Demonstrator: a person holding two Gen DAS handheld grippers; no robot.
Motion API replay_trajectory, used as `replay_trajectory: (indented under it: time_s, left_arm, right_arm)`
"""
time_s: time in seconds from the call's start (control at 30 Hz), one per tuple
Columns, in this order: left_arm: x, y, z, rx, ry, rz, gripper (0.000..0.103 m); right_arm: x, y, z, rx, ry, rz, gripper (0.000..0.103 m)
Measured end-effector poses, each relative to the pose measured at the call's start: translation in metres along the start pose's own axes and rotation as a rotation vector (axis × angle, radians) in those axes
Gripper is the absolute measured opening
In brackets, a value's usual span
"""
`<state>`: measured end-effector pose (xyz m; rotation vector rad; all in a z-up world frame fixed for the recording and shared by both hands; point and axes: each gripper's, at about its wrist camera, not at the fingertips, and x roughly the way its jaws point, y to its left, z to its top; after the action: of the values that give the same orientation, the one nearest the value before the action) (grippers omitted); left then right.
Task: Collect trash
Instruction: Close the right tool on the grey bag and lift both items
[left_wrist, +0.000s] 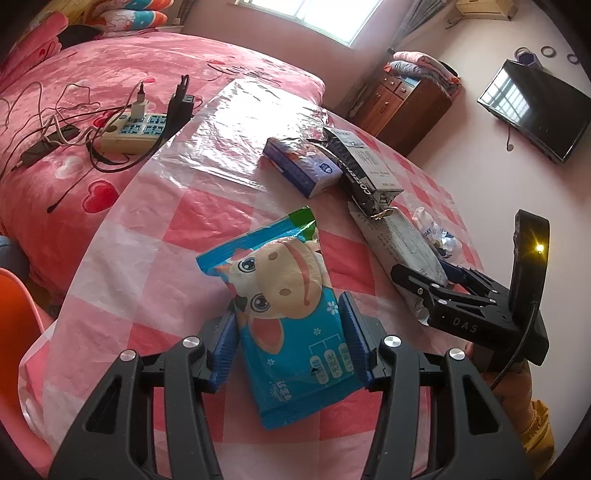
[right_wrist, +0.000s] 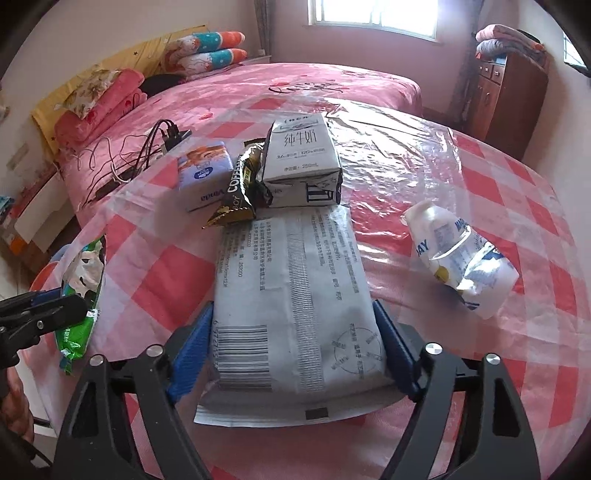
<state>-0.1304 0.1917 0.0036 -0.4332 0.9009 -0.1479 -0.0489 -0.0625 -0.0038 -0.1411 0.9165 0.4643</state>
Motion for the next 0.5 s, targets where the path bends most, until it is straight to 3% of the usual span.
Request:
replay_trajectory:
  time_s: [0.5]
  left_arm:
    - [-0.016, 0.015, -0.008, -0.022, -0.021, -0.037, 0.049]
  right_arm:
    - [-0.031, 0.012, -0.02, 0.086, -0.034, 0.1, 0.078]
